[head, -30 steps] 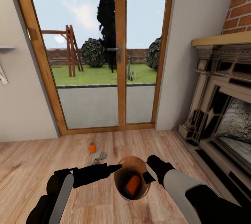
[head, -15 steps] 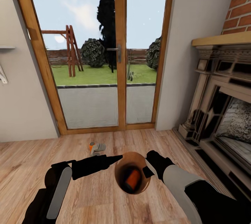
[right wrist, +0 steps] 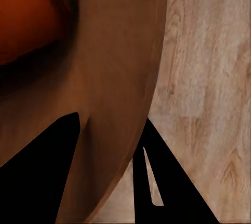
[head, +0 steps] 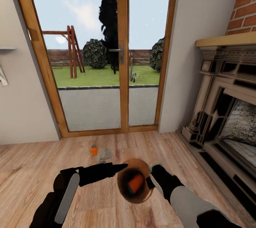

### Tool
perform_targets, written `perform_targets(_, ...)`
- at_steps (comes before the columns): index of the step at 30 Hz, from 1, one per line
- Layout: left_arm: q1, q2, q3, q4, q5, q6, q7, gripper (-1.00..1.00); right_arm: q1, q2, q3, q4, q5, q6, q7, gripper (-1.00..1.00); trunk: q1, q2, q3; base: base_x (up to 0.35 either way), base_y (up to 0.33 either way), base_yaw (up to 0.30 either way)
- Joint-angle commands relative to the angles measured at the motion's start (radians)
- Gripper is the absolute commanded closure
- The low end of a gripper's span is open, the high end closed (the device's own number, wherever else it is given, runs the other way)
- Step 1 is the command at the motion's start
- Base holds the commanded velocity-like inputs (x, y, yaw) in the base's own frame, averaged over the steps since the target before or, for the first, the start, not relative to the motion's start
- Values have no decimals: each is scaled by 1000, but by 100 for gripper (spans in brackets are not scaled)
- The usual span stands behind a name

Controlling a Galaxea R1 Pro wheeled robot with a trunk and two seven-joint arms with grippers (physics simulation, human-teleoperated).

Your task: Put the three can of soda from the living room inside the tash can in the kitchen.

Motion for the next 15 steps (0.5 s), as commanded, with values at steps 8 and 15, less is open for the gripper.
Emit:
perform_targets(8,-1,63,6,-2,7,-8,-21,-100,52,-7,-22,-49,-55,-10,78,100,0,0,0,0,0,0)
perform_targets(15,-2,130,128,-32,7,-6,-115,-100,53,-8,-21,-50,-54,-11,77,100,0,0,0,0,0,0)
